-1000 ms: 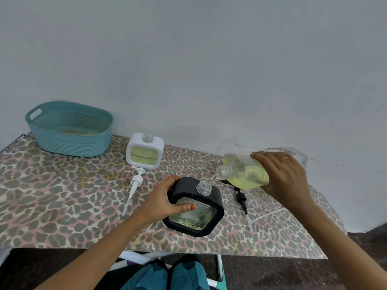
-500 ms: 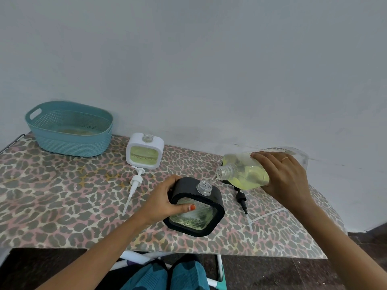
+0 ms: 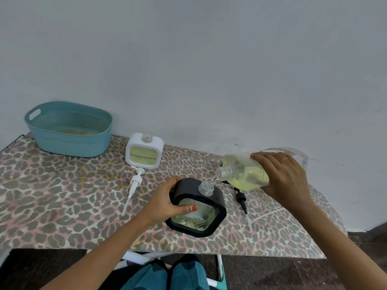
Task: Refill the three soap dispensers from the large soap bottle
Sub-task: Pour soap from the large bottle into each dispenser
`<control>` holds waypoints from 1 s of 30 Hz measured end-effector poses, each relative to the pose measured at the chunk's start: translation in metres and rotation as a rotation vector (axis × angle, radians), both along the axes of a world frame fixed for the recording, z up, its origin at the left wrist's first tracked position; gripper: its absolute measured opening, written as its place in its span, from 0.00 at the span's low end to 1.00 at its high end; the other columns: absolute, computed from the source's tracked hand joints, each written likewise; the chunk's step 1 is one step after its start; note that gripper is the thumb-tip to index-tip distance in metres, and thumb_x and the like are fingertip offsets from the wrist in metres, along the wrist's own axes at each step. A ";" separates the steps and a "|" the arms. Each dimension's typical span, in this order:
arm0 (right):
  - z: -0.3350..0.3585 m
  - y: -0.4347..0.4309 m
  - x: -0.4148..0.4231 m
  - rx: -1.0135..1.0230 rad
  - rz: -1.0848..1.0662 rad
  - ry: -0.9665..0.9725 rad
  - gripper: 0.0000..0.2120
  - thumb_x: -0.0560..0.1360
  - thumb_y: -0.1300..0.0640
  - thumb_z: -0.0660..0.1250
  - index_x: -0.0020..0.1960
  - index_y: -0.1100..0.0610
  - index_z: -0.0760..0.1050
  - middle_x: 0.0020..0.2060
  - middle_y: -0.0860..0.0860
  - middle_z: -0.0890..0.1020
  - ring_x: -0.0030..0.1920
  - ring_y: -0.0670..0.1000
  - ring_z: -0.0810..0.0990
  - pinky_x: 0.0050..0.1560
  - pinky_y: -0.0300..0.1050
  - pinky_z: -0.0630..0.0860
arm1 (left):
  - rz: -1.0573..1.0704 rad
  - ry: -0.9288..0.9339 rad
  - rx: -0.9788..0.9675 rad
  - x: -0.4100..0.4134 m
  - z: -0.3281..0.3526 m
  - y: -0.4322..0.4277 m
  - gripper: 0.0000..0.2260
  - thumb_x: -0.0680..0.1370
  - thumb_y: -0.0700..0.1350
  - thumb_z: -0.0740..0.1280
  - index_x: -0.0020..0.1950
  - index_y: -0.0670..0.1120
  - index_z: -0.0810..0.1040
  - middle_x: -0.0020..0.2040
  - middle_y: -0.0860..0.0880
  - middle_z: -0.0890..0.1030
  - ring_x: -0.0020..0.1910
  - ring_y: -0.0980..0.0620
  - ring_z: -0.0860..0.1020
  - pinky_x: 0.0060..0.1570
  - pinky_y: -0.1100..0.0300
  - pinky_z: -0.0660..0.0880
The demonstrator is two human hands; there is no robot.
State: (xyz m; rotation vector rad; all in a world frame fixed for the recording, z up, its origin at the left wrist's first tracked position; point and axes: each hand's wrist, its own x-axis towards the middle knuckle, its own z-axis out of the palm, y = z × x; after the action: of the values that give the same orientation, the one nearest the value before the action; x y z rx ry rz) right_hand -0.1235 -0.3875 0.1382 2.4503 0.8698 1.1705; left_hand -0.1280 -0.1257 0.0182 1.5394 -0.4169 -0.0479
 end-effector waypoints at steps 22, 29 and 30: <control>-0.011 0.002 -0.002 0.016 0.015 0.033 0.34 0.52 0.62 0.82 0.53 0.57 0.70 0.42 0.54 0.85 0.39 0.55 0.83 0.38 0.44 0.77 | -0.010 0.002 -0.003 -0.002 0.004 -0.005 0.25 0.58 0.53 0.77 0.51 0.50 0.74 0.46 0.53 0.82 0.46 0.55 0.81 0.46 0.64 0.77; -0.016 0.003 -0.003 0.034 -0.010 0.089 0.35 0.51 0.56 0.83 0.53 0.57 0.71 0.43 0.54 0.85 0.39 0.56 0.84 0.39 0.45 0.78 | -0.009 0.007 0.004 -0.001 0.005 -0.006 0.24 0.59 0.52 0.76 0.51 0.50 0.74 0.44 0.56 0.82 0.45 0.57 0.80 0.45 0.66 0.76; -0.017 0.002 -0.003 0.038 -0.018 0.091 0.35 0.51 0.55 0.83 0.53 0.57 0.71 0.43 0.54 0.85 0.39 0.56 0.84 0.39 0.45 0.78 | -0.006 0.009 0.005 -0.001 0.005 -0.005 0.24 0.59 0.52 0.76 0.51 0.51 0.74 0.44 0.55 0.82 0.45 0.57 0.80 0.45 0.66 0.76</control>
State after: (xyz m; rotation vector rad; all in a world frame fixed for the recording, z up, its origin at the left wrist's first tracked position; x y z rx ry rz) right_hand -0.1264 -0.3851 0.1212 2.5543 0.8564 1.0864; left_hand -0.1292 -0.1312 0.0230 1.5421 -0.4145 -0.0603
